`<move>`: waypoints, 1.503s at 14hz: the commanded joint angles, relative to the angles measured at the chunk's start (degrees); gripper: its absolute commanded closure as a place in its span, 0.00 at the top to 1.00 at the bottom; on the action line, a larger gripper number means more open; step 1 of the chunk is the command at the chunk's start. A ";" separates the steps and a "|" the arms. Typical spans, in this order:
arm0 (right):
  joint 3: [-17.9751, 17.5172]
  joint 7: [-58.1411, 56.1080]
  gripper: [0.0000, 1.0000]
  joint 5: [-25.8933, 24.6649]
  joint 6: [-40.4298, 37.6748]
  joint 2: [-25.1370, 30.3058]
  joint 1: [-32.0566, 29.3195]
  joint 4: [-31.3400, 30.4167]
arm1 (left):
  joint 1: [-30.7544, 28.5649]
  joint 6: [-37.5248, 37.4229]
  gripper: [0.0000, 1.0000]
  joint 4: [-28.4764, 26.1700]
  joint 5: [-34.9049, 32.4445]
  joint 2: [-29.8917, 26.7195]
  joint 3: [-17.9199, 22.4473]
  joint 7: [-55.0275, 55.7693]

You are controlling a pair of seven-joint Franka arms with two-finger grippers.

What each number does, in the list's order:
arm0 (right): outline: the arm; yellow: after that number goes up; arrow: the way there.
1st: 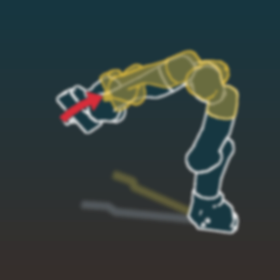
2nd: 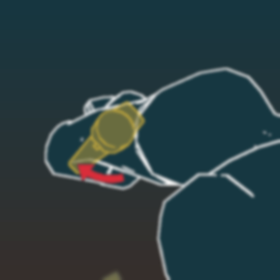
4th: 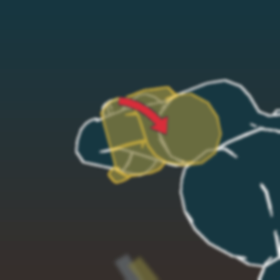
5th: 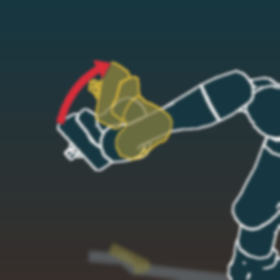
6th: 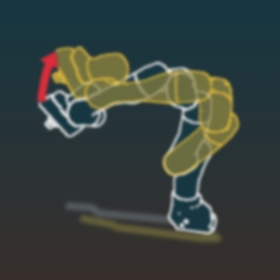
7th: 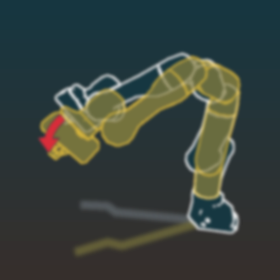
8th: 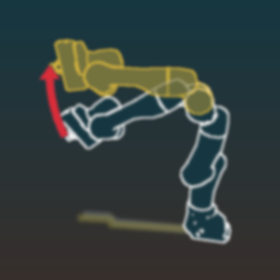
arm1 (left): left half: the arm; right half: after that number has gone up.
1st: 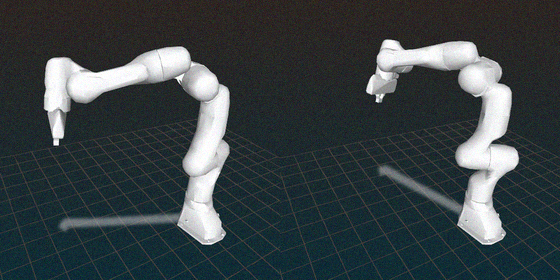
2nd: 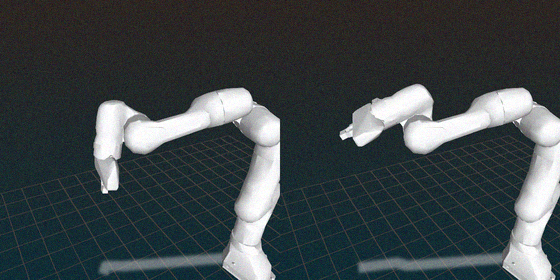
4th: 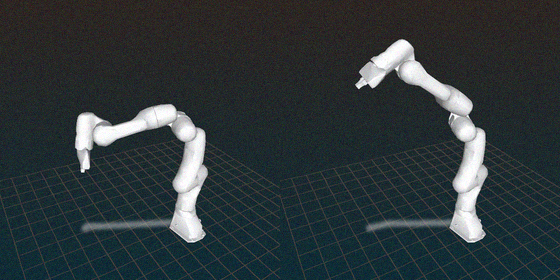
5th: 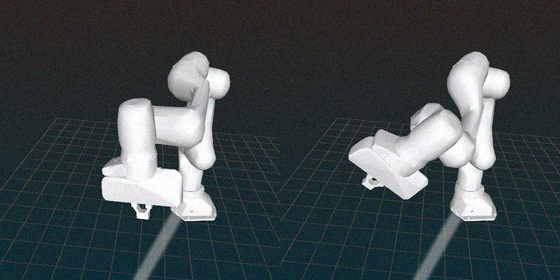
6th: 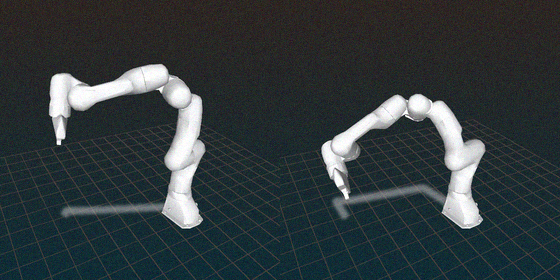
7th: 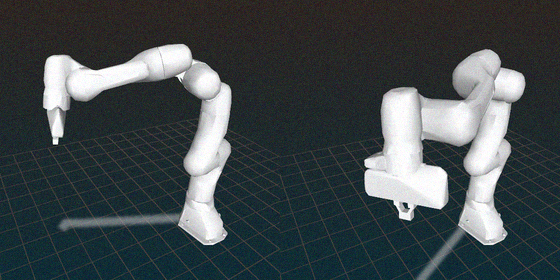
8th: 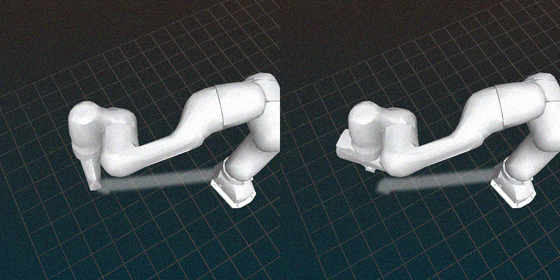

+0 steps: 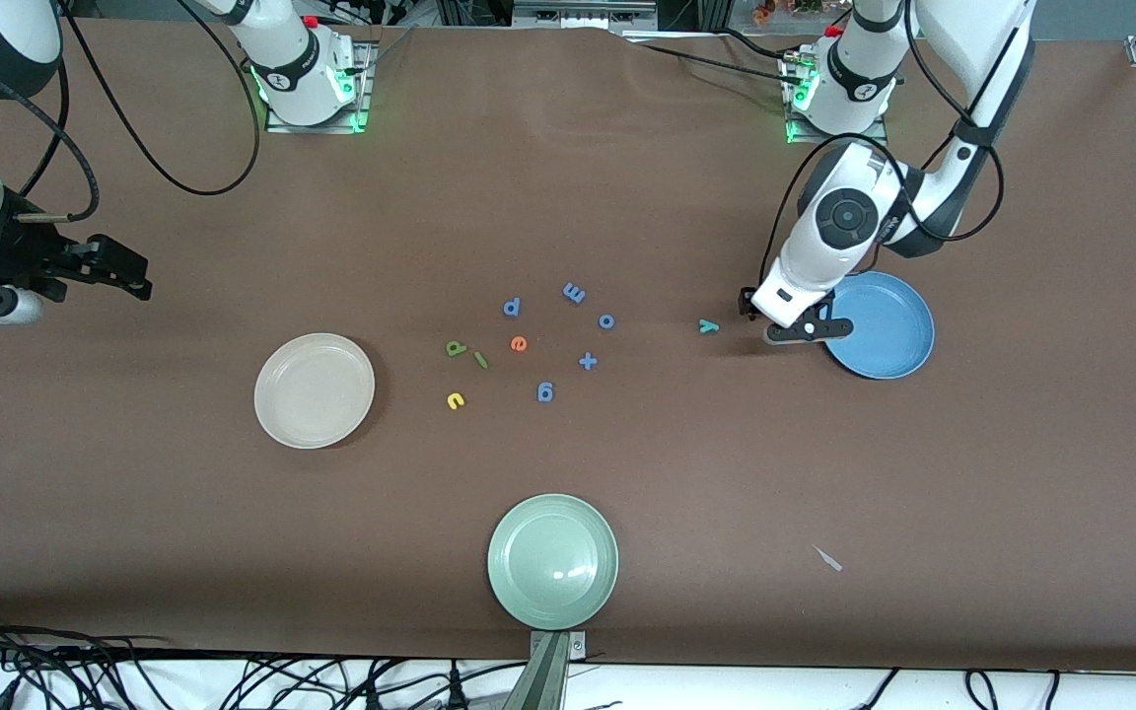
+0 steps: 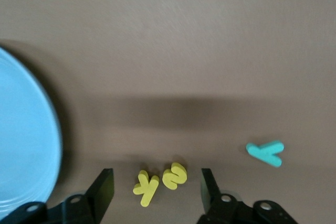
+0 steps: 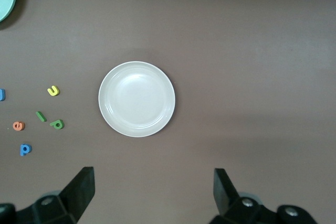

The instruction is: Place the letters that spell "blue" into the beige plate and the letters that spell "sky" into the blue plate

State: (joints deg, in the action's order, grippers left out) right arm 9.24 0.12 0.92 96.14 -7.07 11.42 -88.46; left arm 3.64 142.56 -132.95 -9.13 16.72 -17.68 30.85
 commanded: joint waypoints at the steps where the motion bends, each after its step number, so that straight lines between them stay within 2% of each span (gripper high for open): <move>1: -0.19 0.49 1.00 -0.13 -0.08 0.57 0.10 -0.57 | -2.75 1.05 0.73 -0.64 -1.68 1.03 -0.16 -8.49; 3: -0.19 0.58 1.00 -0.22 0.10 0.57 0.01 -0.49 | -4.96 1.14 0.71 -1.17 -1.68 1.12 -0.34 -12.12; 9: 0.08 -0.03 1.00 -0.31 -0.08 0.21 -0.34 -0.14 | -5.05 1.41 0.70 -1.87 -0.89 2.00 -2.09 -12.22; 11: -0.01 0.14 1.00 -0.31 0.10 -1.62 -0.08 -0.14 | -5.14 1.49 0.69 -2.83 -0.89 1.91 -2.80 -12.83; 15: -0.19 -0.56 1.00 -0.05 -0.17 -2.95 0.01 -0.40 | -9.70 1.49 0.65 -3.99 -0.89 1.56 -4.99 -17.23; 18: -1.06 -0.30 1.00 0.57 -2.09 -3.56 1.85 -0.49 | -9.97 1.58 0.65 -3.99 -0.89 1.56 -5.78 -17.14; 19: -1.67 -0.21 1.00 1.70 -1.75 -4.17 2.64 -0.75 | -9.88 1.58 0.64 -3.99 -0.89 1.56 -5.87 -17.14; 21: -1.77 0.05 1.00 8.01 -0.09 -6.19 3.00 -0.75 | -9.97 1.58 0.64 -4.07 -0.89 1.56 -6.66 -17.14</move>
State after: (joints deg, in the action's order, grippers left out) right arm 7.51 0.13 4.44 95.09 -11.73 14.08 -89.07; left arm -5.60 143.50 -136.00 -9.13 19.21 -23.31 14.30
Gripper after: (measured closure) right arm 0.000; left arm 0.357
